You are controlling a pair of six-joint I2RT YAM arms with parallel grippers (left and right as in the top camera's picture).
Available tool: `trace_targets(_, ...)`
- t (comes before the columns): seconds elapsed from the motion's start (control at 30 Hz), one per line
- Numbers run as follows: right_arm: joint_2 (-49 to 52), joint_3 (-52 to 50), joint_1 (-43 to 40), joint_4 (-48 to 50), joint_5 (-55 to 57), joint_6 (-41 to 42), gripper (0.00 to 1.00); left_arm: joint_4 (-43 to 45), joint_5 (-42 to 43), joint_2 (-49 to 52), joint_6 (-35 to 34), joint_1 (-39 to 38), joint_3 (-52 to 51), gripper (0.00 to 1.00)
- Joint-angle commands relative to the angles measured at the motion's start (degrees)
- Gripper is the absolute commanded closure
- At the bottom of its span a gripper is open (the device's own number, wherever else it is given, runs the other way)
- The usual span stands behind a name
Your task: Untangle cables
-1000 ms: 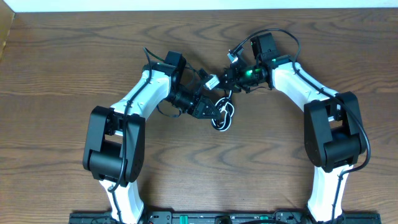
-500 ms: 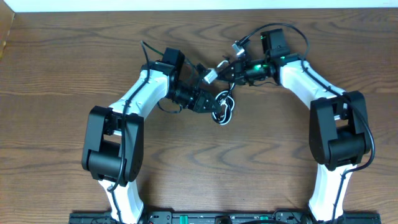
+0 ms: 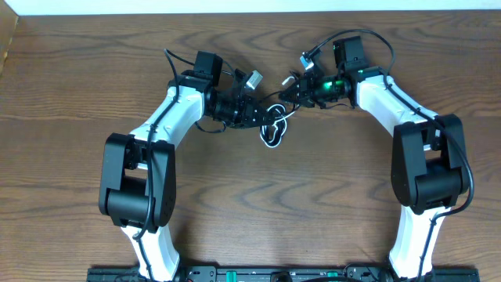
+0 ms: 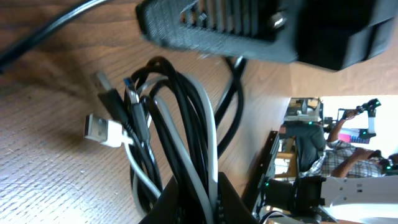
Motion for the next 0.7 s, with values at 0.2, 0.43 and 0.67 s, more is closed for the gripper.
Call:
trace_targets(0.2, 0.48, 0.11, 1.16, -5.53, 9.62, -1.11, 0.99, 0.28, 1.33, -0.9, -2.43, 1.11, -0.33, 0.92)
trace_targets(0.43, 0.48, 0.09, 2.95, -6.03, 12.28, -1.6, 0.99, 0.31, 1.33, -0.9, -2.82, 1.05, -0.33, 0.76)
trace_targets(0.67, 0.48, 0.09, 4.83, -5.99, 12.46, -2.62, 0.99, 0.31, 1.27, -0.9, -2.82, 1.05, -0.33, 0.68)
